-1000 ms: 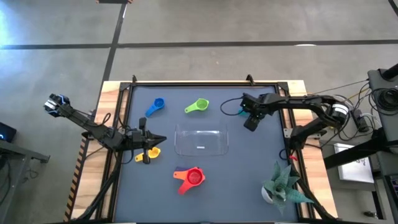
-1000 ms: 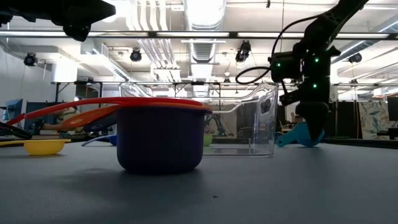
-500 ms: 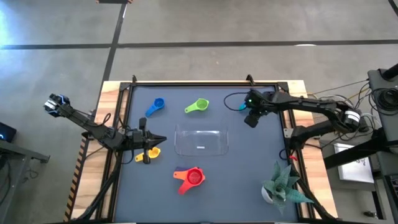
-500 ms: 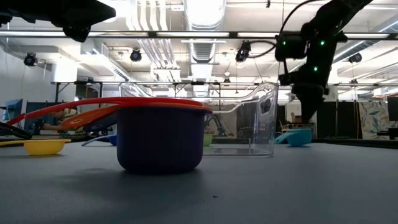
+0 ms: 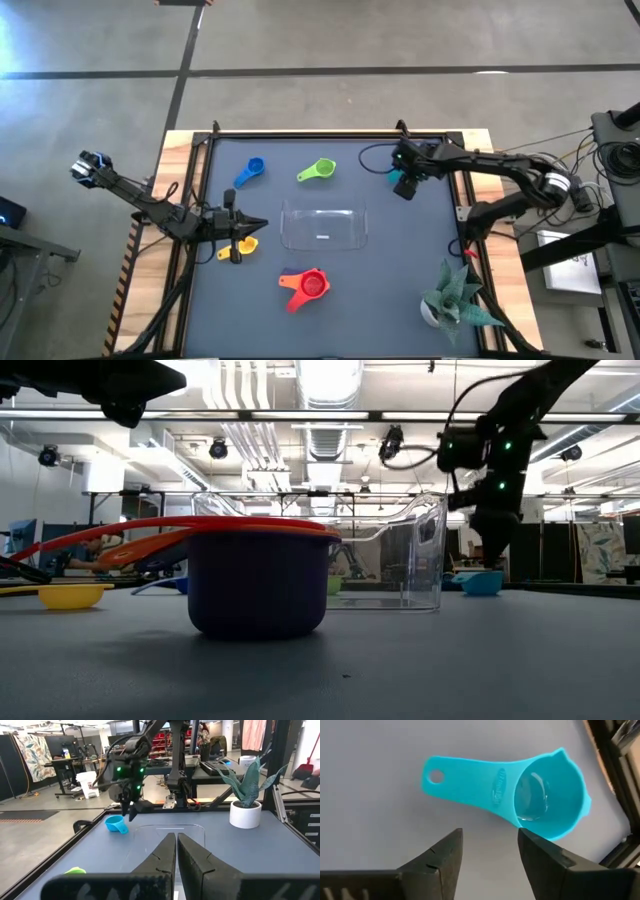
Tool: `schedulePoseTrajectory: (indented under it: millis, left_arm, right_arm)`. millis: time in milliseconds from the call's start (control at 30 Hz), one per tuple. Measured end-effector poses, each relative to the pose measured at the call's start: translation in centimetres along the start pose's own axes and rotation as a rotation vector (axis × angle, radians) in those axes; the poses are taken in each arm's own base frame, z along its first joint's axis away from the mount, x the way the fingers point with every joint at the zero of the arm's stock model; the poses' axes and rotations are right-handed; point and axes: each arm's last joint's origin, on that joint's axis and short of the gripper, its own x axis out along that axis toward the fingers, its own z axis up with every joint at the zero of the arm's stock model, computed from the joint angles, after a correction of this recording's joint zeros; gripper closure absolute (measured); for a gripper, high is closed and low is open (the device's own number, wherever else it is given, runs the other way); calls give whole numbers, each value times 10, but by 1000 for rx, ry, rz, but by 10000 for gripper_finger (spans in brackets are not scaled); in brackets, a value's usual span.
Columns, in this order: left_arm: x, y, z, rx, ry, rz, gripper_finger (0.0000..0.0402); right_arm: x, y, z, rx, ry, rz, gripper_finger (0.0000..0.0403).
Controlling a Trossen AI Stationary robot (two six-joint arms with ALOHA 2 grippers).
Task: Nest measuring cups in basket
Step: Stack the light blue measuring cup on top of the red measuring cup
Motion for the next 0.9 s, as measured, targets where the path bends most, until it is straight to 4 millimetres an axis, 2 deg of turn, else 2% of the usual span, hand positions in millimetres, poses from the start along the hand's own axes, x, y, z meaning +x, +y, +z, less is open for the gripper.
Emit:
schedulePoseTrajectory:
  millis: [133, 233, 333, 433, 567, 633, 767, 900]
  left_arm:
    - [0, 0, 0, 0, 0, 0, 402]
    - [0, 0, 0, 0, 0, -1, 402]
    - [0, 0, 0, 0, 0, -1, 402]
    - [0, 0, 0, 1, 1, -1, 402]
    - [0, 0, 0, 2, 2, -1, 402]
    - [0, 0, 0, 3, 4, -1, 402]
    - [0, 0, -1, 8, 10, -1, 402]
    - [0, 0, -2, 11, 13, -1, 402]
  right_arm:
    - [17, -5, 1, -7, 58, -3, 215]
    - [29, -6, 1, -9, 109, -1, 225]
    - [35, -5, 0, -11, 135, 3, 256]
    - [36, -5, 1, 7, 135, 4, 307]
    - [27, -6, 1, 12, 100, 17, 373]
    - [19, -7, 0, 6, 68, 53, 388]
    - [-2, -11, -1, -19, -30, 63, 377]
    - [-22, -15, -3, -70, -126, 37, 334]
